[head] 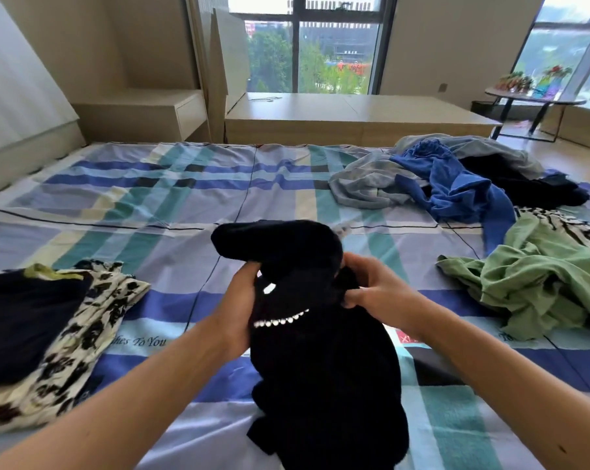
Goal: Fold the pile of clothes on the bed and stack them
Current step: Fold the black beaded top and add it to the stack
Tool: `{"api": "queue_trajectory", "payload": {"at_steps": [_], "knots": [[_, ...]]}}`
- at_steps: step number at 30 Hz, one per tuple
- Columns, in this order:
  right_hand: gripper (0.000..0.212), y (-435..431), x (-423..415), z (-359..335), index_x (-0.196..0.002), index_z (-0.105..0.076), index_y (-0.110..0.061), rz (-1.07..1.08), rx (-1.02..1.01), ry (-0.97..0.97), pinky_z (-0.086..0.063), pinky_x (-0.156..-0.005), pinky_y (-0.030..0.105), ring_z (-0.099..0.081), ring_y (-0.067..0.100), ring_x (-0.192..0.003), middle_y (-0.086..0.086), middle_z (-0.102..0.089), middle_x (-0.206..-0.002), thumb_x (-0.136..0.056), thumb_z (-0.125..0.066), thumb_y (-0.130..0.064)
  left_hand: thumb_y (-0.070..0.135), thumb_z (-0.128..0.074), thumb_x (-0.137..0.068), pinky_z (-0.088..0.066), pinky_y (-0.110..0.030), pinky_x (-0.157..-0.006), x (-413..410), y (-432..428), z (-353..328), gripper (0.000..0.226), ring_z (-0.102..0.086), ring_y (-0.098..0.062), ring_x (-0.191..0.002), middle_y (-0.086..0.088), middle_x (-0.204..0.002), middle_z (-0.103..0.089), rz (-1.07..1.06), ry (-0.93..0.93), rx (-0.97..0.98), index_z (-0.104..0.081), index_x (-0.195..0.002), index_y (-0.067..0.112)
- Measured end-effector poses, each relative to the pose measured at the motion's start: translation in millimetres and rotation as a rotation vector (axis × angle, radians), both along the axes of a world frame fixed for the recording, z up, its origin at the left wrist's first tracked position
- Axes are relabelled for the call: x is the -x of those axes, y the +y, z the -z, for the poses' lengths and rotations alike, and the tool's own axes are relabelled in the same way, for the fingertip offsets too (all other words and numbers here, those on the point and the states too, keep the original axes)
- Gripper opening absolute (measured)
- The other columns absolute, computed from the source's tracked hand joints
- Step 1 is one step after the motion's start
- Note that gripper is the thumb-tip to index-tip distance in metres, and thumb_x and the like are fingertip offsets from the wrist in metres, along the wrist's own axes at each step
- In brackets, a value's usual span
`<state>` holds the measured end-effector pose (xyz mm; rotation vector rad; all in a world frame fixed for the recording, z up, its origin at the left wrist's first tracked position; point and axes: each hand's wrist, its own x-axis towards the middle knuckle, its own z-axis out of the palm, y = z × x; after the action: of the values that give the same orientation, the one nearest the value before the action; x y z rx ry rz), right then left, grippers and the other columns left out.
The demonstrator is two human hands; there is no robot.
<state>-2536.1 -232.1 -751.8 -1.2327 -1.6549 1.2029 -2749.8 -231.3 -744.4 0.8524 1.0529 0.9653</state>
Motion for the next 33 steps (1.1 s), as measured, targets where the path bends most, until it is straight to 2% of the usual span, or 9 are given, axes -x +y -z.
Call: {"api": "queue_trajectory", "payload": {"at_steps": [6, 10, 13, 16, 18, 21, 24, 29, 33], "knots": [[0.083, -30, -8, -31, -0.135, -0.051, -0.037, -0.161, -0.007, -0.259, -0.04, -0.101, 0.011, -0.048, -0.006, -0.124, -0.018, -0.044, -0.135, -0.067, -0.087, -0.006, 0.055, -0.081, -0.067, -0.059, -0.043, -0.083, -11, 7, 7, 0.058, -0.072, -0.019, -0.097, 0.0, -0.11, -0.074, -0.245, 0.073, -0.15, -0.062, -0.116, 0.032], [0.067, -53, 23, -35, -0.116, -0.049, -0.068, -0.155, -0.157, -0.466, -0.036, -0.1, 0.008, -0.038, -0.013, -0.126, -0.041, -0.042, -0.125, -0.069, -0.088, -0.04, 0.049, -0.083, -0.071, -0.058, -0.039, -0.088, -9, 2, 5, 0.046, -0.071, -0.011, -0.098, 0.016, -0.102, -0.073, -0.34, 0.132, -0.243, -0.059, -0.11, 0.047], [0.021, -50, 36, -22, -0.105, -0.07, -0.034, 0.093, -0.246, -0.306, -0.052, -0.091, 0.029, -0.062, 0.001, -0.102, -0.015, -0.068, -0.106, -0.085, -0.075, -0.037, 0.039, -0.081, -0.078, -0.058, -0.037, -0.084, -6, 4, 2, 0.038, -0.072, -0.014, -0.099, 0.011, -0.106, -0.075, -0.22, 0.147, -0.253, -0.066, -0.113, 0.038], [0.033, -34, 21, -22, -0.098, -0.066, -0.004, 0.283, -0.161, -0.261, -0.052, -0.089, 0.051, -0.068, 0.025, -0.091, 0.015, -0.072, -0.099, -0.092, -0.063, -0.037, 0.029, -0.076, -0.085, -0.06, -0.033, -0.069, 6, 5, -14, 0.03, -0.074, -0.019, -0.091, 0.001, -0.109, -0.075, 0.073, 0.16, -0.185, -0.07, -0.114, 0.023], [0.024, -26, 5, -32, -0.097, -0.067, -0.002, 0.408, -0.104, -0.136, -0.051, -0.091, 0.047, -0.068, 0.021, -0.086, 0.02, -0.072, -0.101, -0.095, -0.063, -0.025, 0.028, -0.08, -0.082, -0.059, -0.03, -0.067, 18, 7, -20, 0.033, -0.073, -0.016, -0.087, 0.0, -0.105, -0.076, 0.242, 0.277, -0.249, -0.072, -0.113, 0.02], [0.015, -23, -21, -51, -0.089, -0.069, -0.016, 0.556, -0.051, 0.093, -0.053, -0.079, 0.026, -0.07, 0.007, -0.079, -0.002, -0.077, -0.084, -0.097, -0.06, -0.008, 0.028, -0.084, -0.077, -0.054, -0.029, -0.064, 28, 12, -20, 0.021, -0.067, -0.016, -0.072, -0.007, -0.084, -0.075, 0.286, 0.529, -0.444, -0.076, -0.093, 0.017], [0.018, -21, -45, -58, -0.1, -0.067, -0.015, 0.649, 0.02, 0.33, -0.057, -0.07, 0.033, -0.072, 0.015, -0.074, 0.006, -0.076, -0.09, -0.095, -0.056, -0.001, 0.05, -0.079, -0.064, -0.047, -0.022, -0.073, 32, 20, -18, 0.03, -0.064, -0.01, -0.077, 0.003, -0.088, -0.067, 0.197, 0.634, -0.65, -0.076, -0.077, 0.022], [0.008, -24, -58, -67, -0.098, -0.07, -0.011, 0.55, 0.063, 0.554, -0.061, -0.064, 0.026, -0.074, 0.014, -0.072, 0.006, -0.078, -0.088, -0.092, -0.064, -0.011, 0.041, -0.082, -0.07, -0.053, -0.021, -0.071, 28, 14, -34, 0.031, -0.071, -0.014, -0.085, 0.0, -0.094, -0.076, 0.075, 0.316, -0.598, -0.079, -0.09, 0.019], [0.036, -24, -69, -68, -0.103, -0.072, -0.008, 0.353, -0.035, 0.292, -0.059, -0.083, 0.033, -0.073, 0.023, -0.088, 0.013, -0.076, -0.1, -0.071, -0.073, 0.009, 0.031, -0.071, -0.081, -0.059, -0.028, -0.069, 17, 3, -49, 0.036, -0.074, -0.026, -0.09, -0.014, -0.103, -0.076, -0.01, 0.079, -0.398, -0.072, -0.107, 0.006]]}}
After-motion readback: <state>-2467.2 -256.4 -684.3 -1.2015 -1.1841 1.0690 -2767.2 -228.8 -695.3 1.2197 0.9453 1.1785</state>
